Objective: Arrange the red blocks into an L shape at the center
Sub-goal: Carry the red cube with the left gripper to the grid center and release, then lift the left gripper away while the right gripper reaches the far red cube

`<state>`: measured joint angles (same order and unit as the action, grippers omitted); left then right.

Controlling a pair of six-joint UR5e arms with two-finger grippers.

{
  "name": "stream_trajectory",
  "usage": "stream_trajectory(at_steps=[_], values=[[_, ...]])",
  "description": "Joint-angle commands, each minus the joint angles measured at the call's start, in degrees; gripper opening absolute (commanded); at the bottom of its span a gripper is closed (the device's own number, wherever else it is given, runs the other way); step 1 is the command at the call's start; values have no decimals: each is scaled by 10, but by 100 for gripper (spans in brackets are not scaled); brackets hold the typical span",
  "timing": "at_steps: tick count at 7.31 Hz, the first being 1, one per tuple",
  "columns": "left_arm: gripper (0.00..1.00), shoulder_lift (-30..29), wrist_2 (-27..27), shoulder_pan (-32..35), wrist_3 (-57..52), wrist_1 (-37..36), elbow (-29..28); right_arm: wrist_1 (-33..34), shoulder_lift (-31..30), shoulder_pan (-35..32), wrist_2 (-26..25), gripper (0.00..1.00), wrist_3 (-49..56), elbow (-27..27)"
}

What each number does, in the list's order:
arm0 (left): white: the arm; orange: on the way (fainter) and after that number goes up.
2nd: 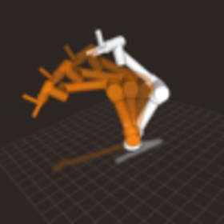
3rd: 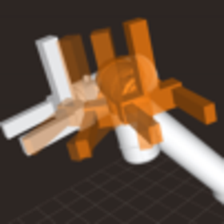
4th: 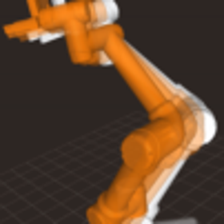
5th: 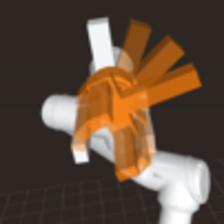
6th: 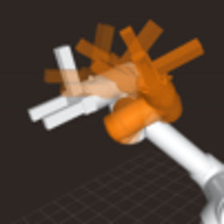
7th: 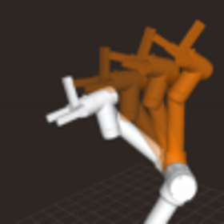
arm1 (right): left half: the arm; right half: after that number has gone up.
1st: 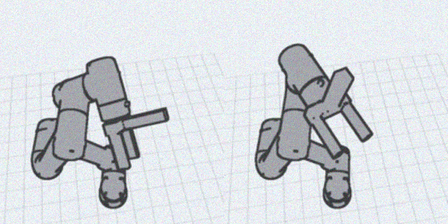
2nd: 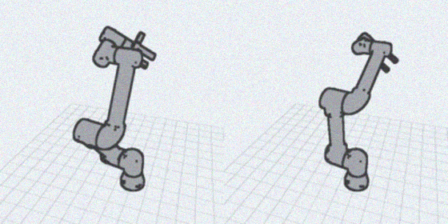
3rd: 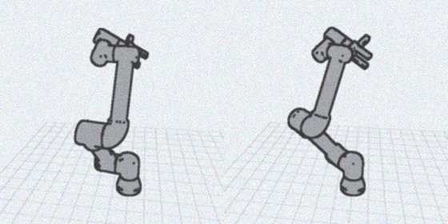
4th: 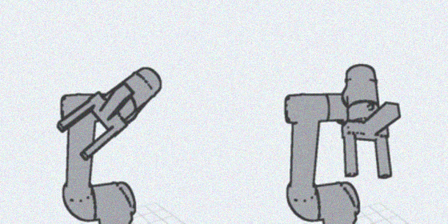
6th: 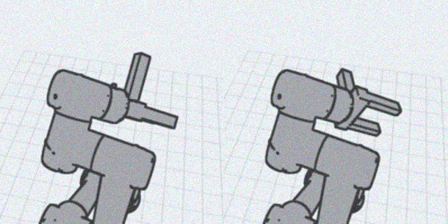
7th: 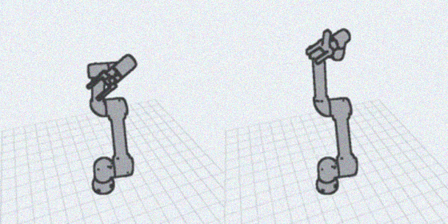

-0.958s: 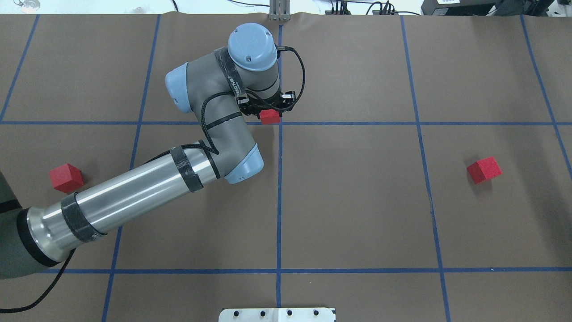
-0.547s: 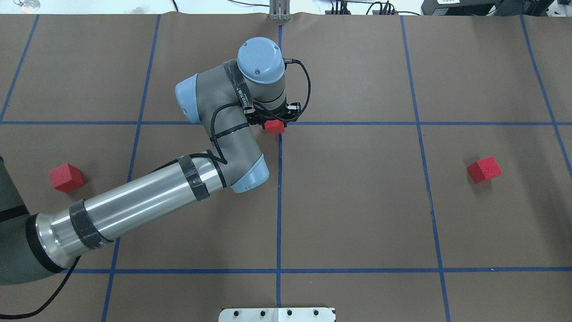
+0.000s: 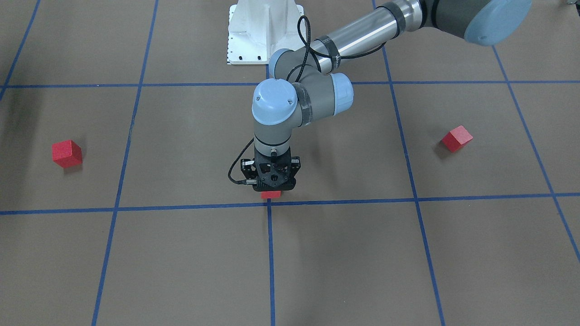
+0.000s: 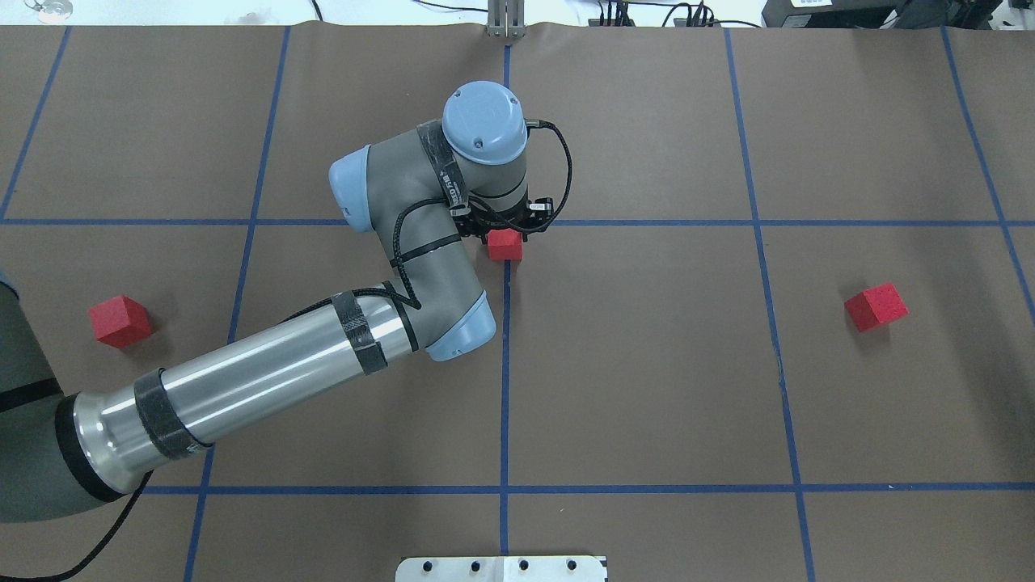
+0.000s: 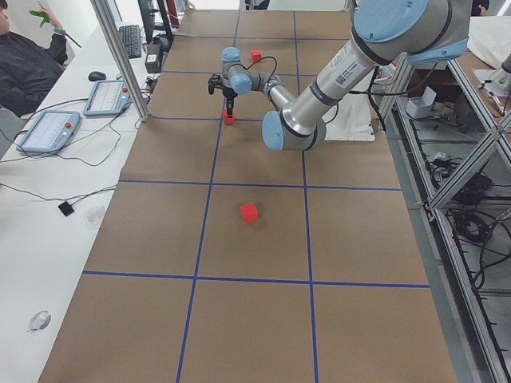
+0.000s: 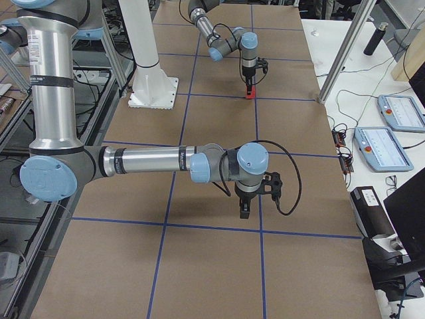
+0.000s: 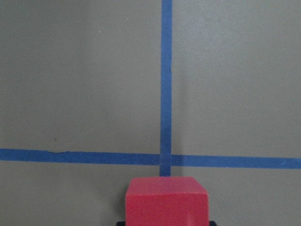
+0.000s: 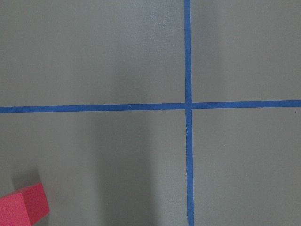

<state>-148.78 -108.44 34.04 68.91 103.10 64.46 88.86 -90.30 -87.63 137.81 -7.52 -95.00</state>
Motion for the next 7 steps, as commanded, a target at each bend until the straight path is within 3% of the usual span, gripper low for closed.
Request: stream_trajectory(at_steps=[1,3,5,6,7], values=[[100,-1,10,-9,4,1,7,1,5,0,2,99,-5,0],[100,-1,4,33,3,-13,62,3,10,1,5,99,-12,-24],[100,7,-46,110,-40,-110,131,-8,6,10,25,99,-97,-60],[100,55,-51,130,-65,-107,158,-98,-18,43,19,99,-101,-67],[100,77,-52,146,-87,-106,171,-233,-66,91,-24,99,-115,-65]])
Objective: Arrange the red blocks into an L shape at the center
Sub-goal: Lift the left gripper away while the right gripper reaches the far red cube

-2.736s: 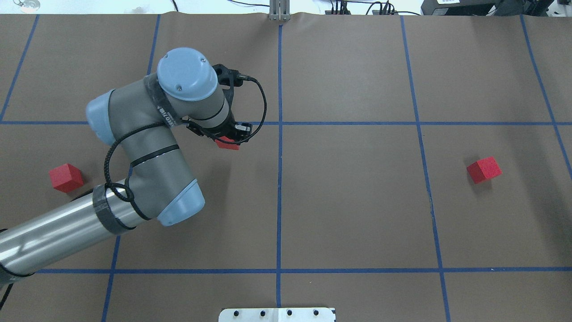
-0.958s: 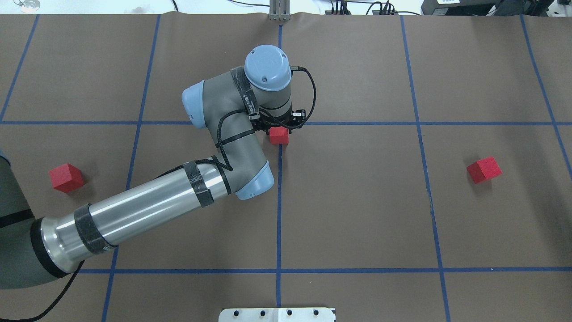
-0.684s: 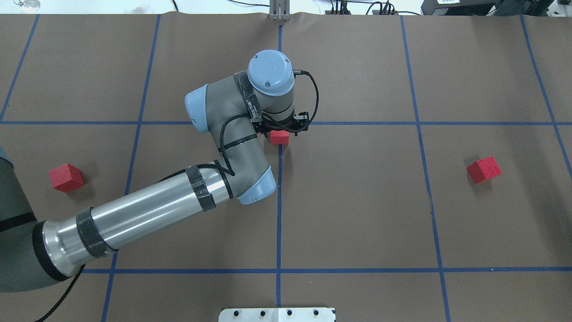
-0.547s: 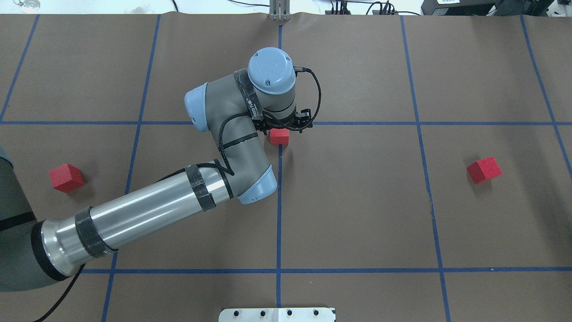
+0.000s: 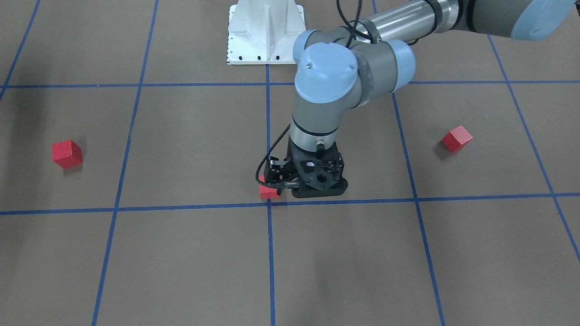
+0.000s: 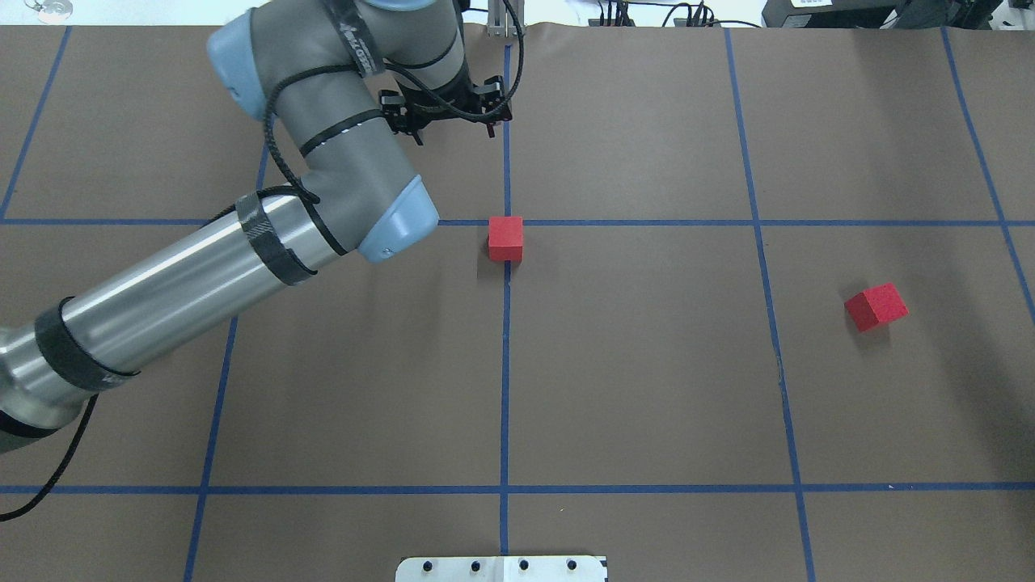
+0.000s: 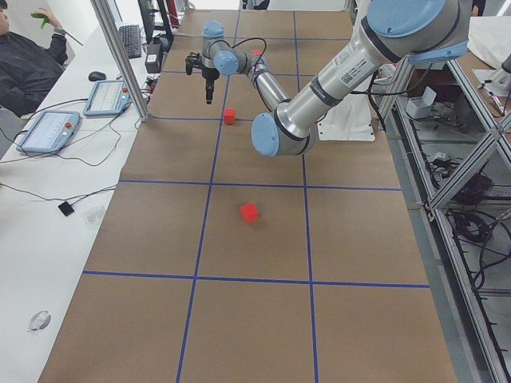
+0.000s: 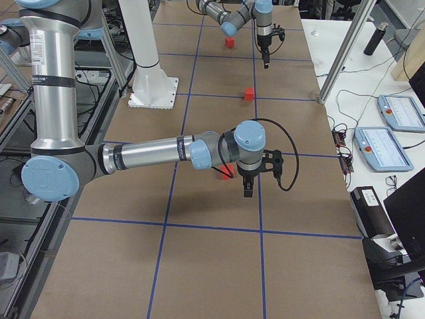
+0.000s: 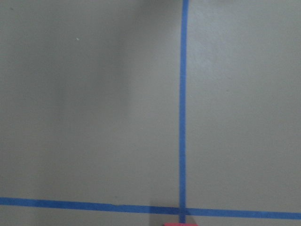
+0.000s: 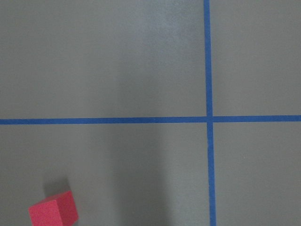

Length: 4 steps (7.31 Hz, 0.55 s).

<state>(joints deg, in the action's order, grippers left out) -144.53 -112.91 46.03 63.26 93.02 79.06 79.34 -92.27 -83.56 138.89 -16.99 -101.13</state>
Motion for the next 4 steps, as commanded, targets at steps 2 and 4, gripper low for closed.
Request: stream_trajectory(at_steps=[2,4], values=[[100,58,-6,29,-35,-4,48,-201,-64,156,-42,99,-207,-8],[100,59,-4,35,-55,-4,44,-198,-41,285,-103,99,-299,-18]])
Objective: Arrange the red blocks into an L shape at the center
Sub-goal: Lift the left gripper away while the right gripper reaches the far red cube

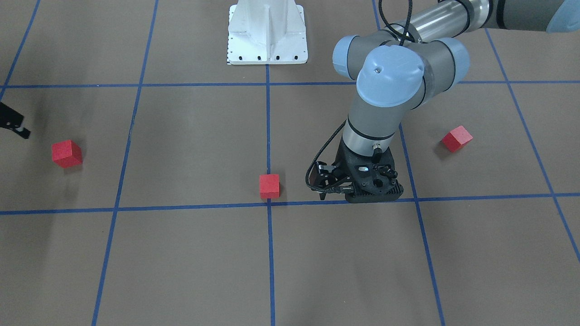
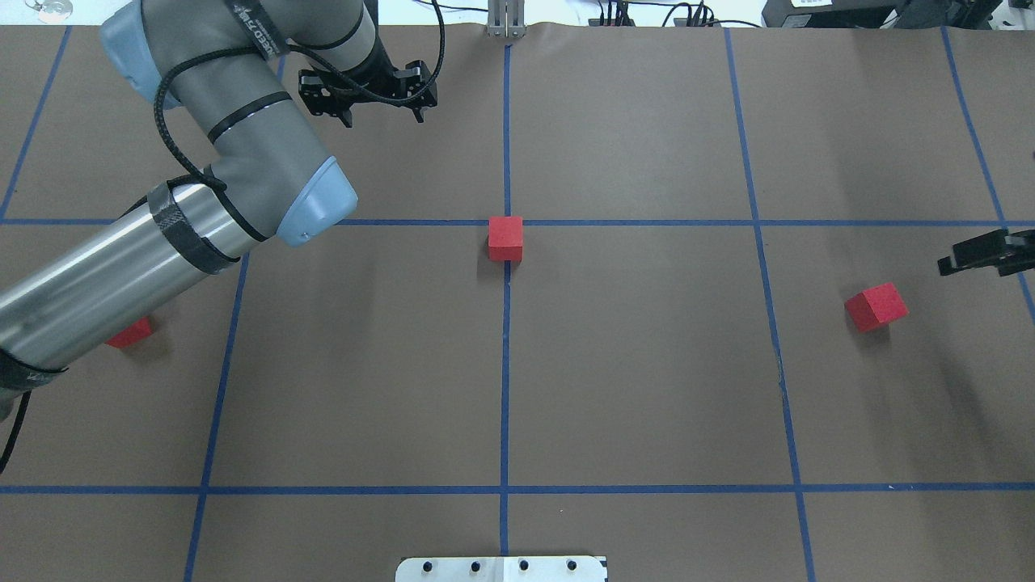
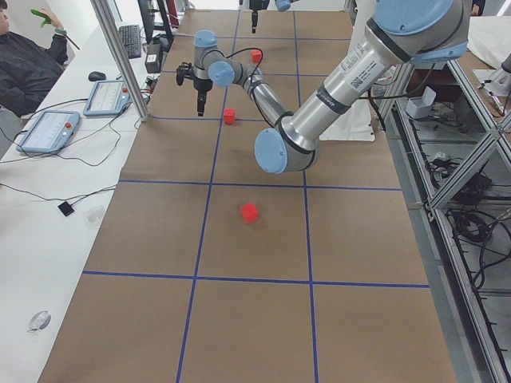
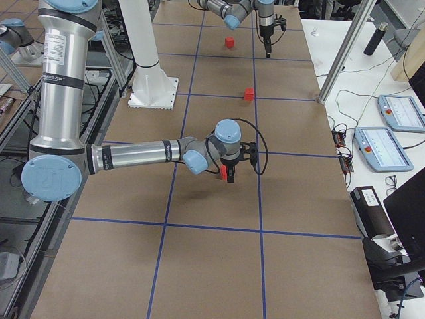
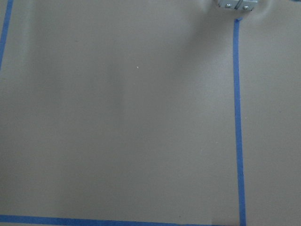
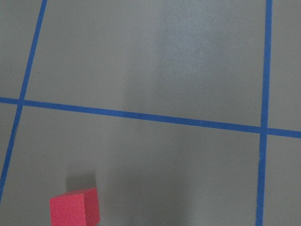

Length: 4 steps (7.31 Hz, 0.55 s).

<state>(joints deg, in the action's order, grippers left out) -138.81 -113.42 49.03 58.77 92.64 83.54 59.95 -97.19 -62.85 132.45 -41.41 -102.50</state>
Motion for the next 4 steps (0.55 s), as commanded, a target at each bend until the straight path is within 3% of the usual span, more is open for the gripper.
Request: stream_trajectory(at_steps=[1,4], values=[[100,2,2,10,-20,0,-1,-1,9,96,-47,99,-55,-2],[100,6,2,11,-23,2,-1,0,7,109,-47,99,-35,10]])
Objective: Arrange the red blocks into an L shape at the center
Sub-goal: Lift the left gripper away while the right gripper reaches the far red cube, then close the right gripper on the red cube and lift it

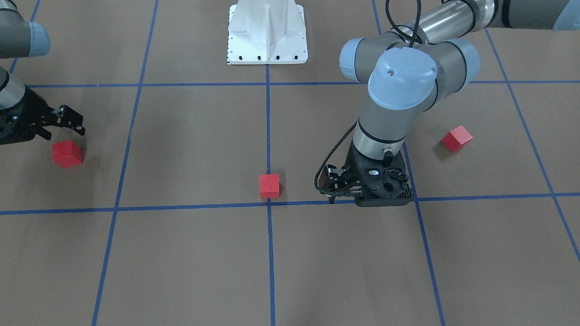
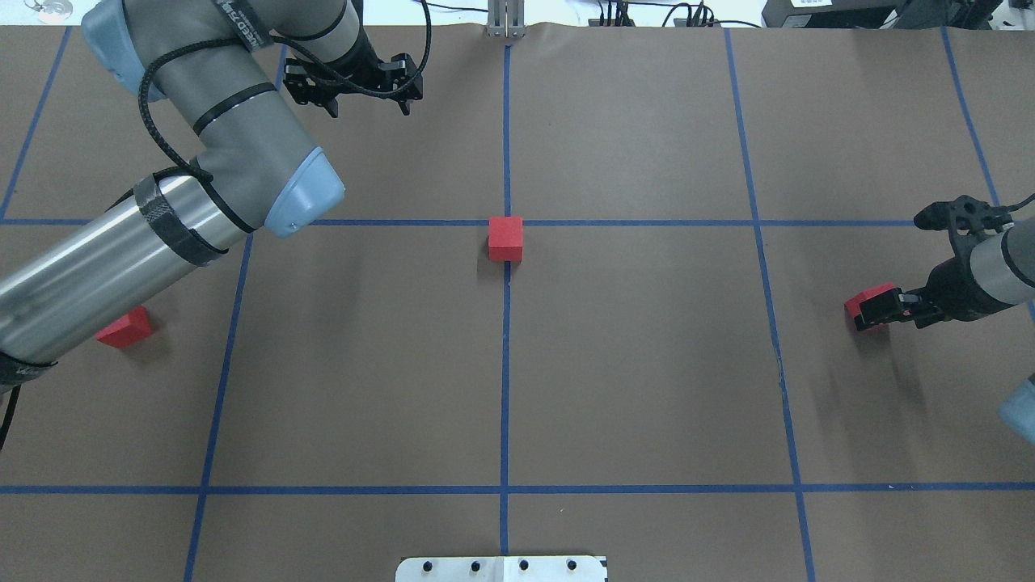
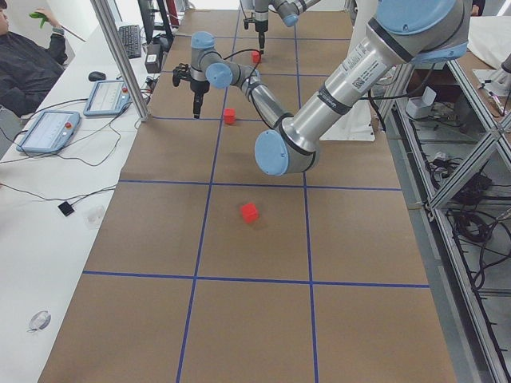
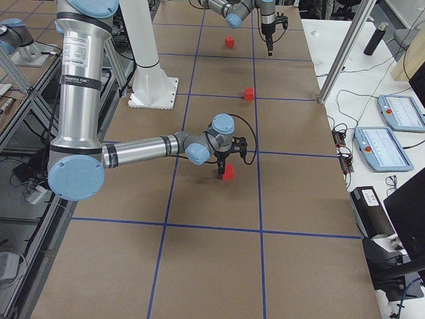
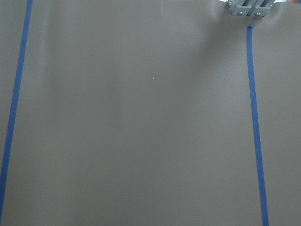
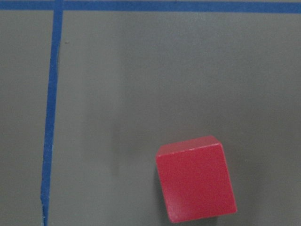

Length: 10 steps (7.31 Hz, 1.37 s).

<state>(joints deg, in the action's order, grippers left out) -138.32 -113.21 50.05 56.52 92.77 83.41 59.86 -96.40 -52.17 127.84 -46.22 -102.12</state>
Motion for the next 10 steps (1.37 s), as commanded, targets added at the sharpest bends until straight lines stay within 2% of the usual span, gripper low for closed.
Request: stream_trajectory(at_steps=[1,3,6,10], values=[[100,2,0,0,-1,1,-1,2,-2,-10,0,99,41,17],[100,2,0,-2,3,2,-5,2,-3,-37,8,99,75,26],[100,10,-1,-2,0,3,-5,51,26,-21,0,99,75,26],[100,18,0,-4,3,4,-5,61,31,-14,-9,99,120,40]])
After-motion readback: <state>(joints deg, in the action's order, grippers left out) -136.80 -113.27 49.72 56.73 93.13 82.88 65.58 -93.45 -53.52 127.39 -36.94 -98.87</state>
